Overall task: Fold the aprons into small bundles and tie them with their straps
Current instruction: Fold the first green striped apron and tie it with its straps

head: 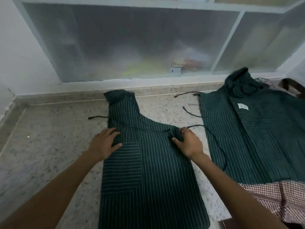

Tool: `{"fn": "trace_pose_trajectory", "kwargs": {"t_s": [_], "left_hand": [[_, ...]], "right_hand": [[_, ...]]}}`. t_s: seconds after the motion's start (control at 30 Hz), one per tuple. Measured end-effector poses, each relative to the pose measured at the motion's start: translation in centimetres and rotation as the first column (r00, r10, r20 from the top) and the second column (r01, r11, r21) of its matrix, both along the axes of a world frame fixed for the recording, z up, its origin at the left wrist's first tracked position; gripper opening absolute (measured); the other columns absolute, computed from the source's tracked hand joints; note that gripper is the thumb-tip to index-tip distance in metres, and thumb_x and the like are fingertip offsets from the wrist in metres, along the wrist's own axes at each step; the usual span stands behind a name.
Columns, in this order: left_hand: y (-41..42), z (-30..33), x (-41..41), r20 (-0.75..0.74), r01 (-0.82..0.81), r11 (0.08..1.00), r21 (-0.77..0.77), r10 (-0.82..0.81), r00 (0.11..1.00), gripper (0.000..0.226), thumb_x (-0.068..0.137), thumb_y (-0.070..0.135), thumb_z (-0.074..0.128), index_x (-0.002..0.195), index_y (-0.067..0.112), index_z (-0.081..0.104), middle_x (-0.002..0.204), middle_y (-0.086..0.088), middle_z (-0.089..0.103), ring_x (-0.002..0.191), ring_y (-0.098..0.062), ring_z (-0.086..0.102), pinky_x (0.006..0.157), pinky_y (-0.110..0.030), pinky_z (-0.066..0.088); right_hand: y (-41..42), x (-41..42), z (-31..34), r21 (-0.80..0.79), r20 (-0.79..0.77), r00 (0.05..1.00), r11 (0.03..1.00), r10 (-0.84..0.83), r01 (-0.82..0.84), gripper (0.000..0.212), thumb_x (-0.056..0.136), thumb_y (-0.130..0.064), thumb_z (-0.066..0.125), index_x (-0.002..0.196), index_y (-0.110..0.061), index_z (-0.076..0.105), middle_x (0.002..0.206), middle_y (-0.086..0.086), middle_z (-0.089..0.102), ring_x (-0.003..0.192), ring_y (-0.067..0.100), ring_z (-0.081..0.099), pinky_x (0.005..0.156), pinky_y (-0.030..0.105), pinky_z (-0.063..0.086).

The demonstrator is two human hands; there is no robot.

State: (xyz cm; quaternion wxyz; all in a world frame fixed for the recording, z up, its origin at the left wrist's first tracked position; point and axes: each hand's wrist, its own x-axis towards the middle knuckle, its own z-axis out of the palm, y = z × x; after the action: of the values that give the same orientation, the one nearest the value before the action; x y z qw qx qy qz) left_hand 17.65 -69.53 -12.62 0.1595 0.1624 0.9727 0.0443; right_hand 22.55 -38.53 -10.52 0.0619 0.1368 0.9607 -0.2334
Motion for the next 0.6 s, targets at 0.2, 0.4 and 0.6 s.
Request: {"fn": "trace_pose_trajectory", "kwargs": {"t_s": [0.2,0.4,0.6], "left_hand": [[0.5,-1.8,-4.1,-0.067,0.046,0.995,0.092,-0.04,0.997,0.104,0.061,0.094,0.017,0.143,0.03,0.03,0.152,0.007,0.023,0.139,-0.016,0.023,0.114,-0.038,0.021],[1.2,-2.4,-4.4,0.022,0.073,0.996,-0.05,-0.072,0.997,0.12,0.045,0.099,-0.003,0.143,0.032,-0.016,0.153,0.01,-0.015,0.145,-0.013,-0.004,0.116,-0.033,-0.004],[0.5,-0.9,-1.4,0.131,0.157,0.985,0.077,-0.166,0.977,0.101,0.063,0.089,0.043,0.146,0.043,0.01,0.151,0.015,0.014,0.136,-0.008,0.017,0.11,-0.031,0.019]], "right_hand": [[1.1,-3.9,-3.1,0.034,-0.168,0.986,0.999,0.019,-0.014,0.023,0.096,-0.035,0.048,0.098,-0.016,0.062,0.087,0.005,0.068,0.079,0.024,0.064,0.058,0.028,0.04],[4.0,-4.9,-4.0,0.09,-0.162,0.982,0.99,-0.093,0.109,0.014,0.089,-0.031,0.061,0.096,-0.019,0.058,0.093,0.001,0.064,0.088,0.025,0.061,0.056,0.029,0.041],[4.3,-4.8,-0.7,0.271,0.356,0.918,0.921,0.176,-0.281,0.029,0.088,-0.012,0.051,0.115,-0.023,0.055,0.12,0.0,0.056,0.108,0.02,0.056,0.079,0.029,0.044]]}}
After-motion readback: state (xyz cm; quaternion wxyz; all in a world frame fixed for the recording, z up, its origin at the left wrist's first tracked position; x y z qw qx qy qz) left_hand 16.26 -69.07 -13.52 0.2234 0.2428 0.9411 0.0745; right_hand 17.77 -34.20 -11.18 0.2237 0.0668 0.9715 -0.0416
